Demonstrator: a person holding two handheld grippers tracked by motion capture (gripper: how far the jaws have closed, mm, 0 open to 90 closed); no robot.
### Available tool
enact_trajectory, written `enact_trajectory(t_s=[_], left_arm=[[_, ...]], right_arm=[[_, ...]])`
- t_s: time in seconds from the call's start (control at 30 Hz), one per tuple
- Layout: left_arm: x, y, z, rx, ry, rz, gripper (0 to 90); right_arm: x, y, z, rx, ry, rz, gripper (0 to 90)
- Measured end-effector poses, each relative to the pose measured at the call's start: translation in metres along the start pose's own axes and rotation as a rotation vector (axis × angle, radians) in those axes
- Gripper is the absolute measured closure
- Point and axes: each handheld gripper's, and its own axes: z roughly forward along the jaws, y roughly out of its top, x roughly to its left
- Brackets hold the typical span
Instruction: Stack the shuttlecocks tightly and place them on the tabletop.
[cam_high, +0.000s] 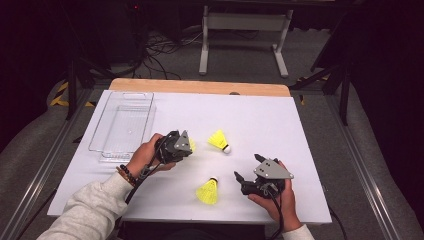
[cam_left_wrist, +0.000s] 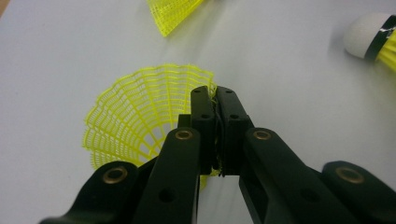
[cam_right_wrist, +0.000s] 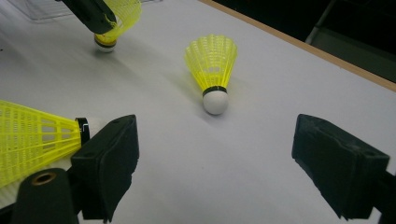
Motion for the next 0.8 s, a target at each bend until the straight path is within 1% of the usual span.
enact_trajectory(t_s=[0.03, 0.07, 0.1, 0.13, 0.2, 0.27, 0.33, 0.37, 0.4, 0.43, 0.47, 0.53, 0.57, 0.6, 0.67, 0.7, 0.73, 0.77, 0.8], left_arm=[[-0.001, 0.002, 0.000, 0.017, 0.003, 0.015, 88.4], [-0.001, 0.004, -0.001, 0.050, 0.016, 0.046, 88.7], [-0.001, 0.004, -0.003, 0.063, 0.024, 0.057, 88.9], [0.000, 0.003, -0.005, 0.066, 0.031, 0.060, 89.1], [0.004, -0.001, -0.010, 0.069, 0.033, 0.051, 89.3], [0.007, -0.006, -0.015, 0.104, 0.049, 0.060, 89.3], [0.009, -0.010, -0.019, 0.110, 0.037, 0.060, 89.5], [0.010, -0.012, -0.021, 0.117, 0.043, 0.068, 89.5], [0.010, -0.013, -0.025, 0.115, 0.058, 0.068, 89.6], [0.011, -0.014, -0.028, 0.116, 0.043, 0.066, 89.5], [0.011, -0.016, -0.028, 0.128, 0.034, 0.076, 89.5], [0.009, -0.017, -0.025, 0.174, 0.030, 0.110, 89.4], [0.008, -0.018, -0.023, 0.178, 0.028, 0.114, 89.3], [0.008, -0.019, -0.020, 0.181, 0.031, 0.104, 89.2], [0.008, -0.019, -0.017, 0.168, 0.020, 0.099, 88.8], [0.007, -0.018, -0.016, 0.169, 0.025, 0.107, 88.6], [0.006, -0.018, -0.015, 0.159, 0.027, 0.098, 88.3], [0.005, -0.017, -0.013, 0.143, 0.000, 0.098, 87.9], [0.003, -0.017, -0.011, 0.135, -0.015, 0.096, 87.3]], right_arm=[[0.000, 0.000, 0.000, -0.001, 0.001, 0.001, 15.8], [0.000, 0.000, 0.000, -0.001, 0.000, 0.003, 15.8], [-0.001, 0.000, -0.001, -0.002, 0.001, 0.006, 15.8], [-0.001, 0.000, -0.001, -0.002, 0.001, 0.007, 15.8], [-0.001, -0.001, 0.000, -0.001, 0.004, 0.011, 15.8], [-0.001, -0.001, 0.000, 0.001, 0.006, 0.011, 15.8], [-0.001, -0.001, 0.000, 0.002, 0.007, 0.009, 15.8], [0.000, -0.001, 0.000, 0.002, 0.007, 0.009, 15.8], [0.000, -0.001, 0.000, 0.004, 0.007, 0.009, 15.8], [0.000, 0.000, 0.001, 0.004, 0.009, 0.010, 15.8], [0.000, 0.000, 0.001, 0.007, 0.010, 0.008, 15.8], [0.001, 0.000, 0.002, 0.010, 0.011, 0.005, 15.8], [0.001, 0.000, 0.002, 0.011, 0.012, 0.006, 15.8], [0.001, 0.000, 0.002, 0.012, 0.012, 0.007, 15.8], [0.002, -0.001, 0.003, 0.018, 0.015, 0.003, 15.8], [0.002, -0.001, 0.003, 0.019, 0.015, 0.001, 15.8], [0.002, -0.001, 0.003, 0.020, 0.017, -0.001, 15.7], [0.002, -0.001, 0.003, 0.020, 0.017, -0.005, 15.6], [0.002, -0.001, 0.004, 0.021, 0.020, -0.006, 15.6]])
